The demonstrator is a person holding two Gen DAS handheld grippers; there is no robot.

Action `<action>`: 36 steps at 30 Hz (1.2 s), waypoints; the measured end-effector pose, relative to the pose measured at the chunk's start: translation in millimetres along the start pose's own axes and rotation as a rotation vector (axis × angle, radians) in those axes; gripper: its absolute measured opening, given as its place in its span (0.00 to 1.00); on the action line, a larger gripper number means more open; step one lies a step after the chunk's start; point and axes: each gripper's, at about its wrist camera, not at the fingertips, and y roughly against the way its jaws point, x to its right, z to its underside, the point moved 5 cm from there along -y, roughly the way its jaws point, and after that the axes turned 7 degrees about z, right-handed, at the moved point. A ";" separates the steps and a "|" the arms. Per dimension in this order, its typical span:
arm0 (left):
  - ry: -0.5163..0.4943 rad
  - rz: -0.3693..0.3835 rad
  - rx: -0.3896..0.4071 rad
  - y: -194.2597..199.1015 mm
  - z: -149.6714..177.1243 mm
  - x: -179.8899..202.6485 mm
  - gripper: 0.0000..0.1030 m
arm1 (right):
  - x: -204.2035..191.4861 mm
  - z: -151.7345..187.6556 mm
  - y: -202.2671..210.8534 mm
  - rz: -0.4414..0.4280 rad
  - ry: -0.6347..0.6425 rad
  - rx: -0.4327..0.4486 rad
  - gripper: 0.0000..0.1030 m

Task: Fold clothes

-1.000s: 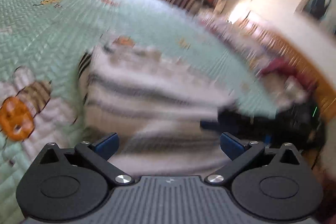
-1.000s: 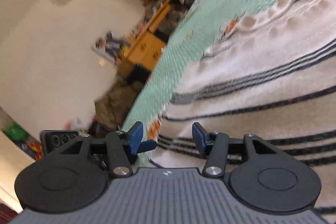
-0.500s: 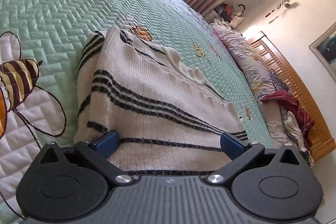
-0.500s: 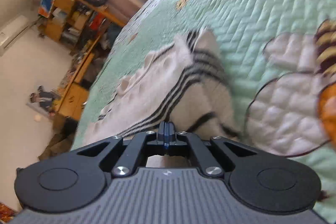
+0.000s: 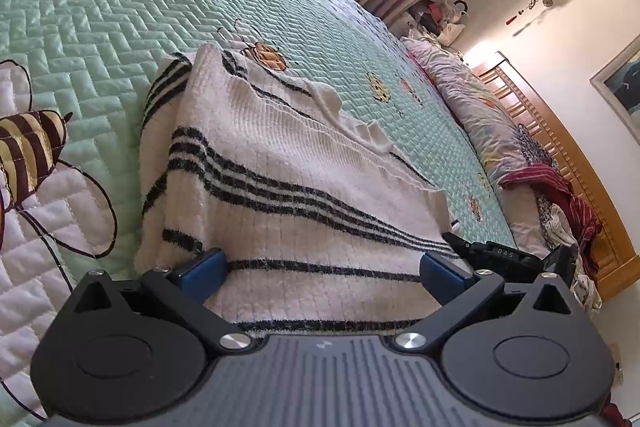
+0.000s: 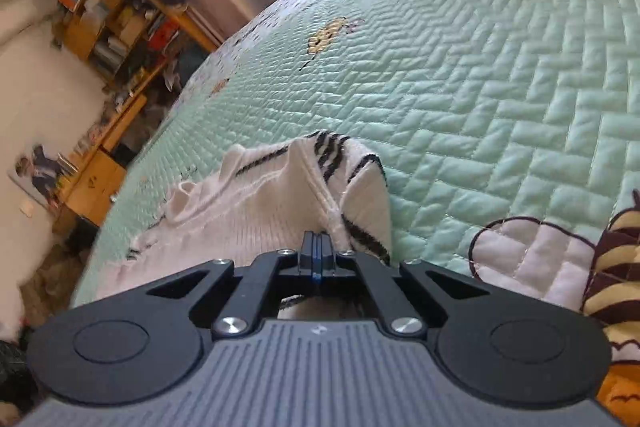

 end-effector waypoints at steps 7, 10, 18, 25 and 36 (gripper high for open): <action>-0.031 -0.011 -0.006 1.5 3.7 0.5 0.99 | -48.7 22.4 61.6 -0.024 0.172 0.052 0.21; -0.050 -0.033 -0.009 -1.6 5.3 2.8 0.99 | -61.2 47.8 86.9 -0.009 0.290 0.057 0.35; -0.145 -0.146 -0.060 -9.5 10.3 19.4 0.99 | -39.3 78.5 82.8 0.039 0.342 0.010 0.40; -0.217 -0.185 -0.135 1.8 31.5 51.8 0.99 | -71.7 95.3 120.1 -0.074 0.390 0.018 0.53; -0.368 -0.362 -0.194 -8.2 67.0 56.2 0.99 | -73.4 107.6 118.0 -0.065 0.400 -0.017 0.54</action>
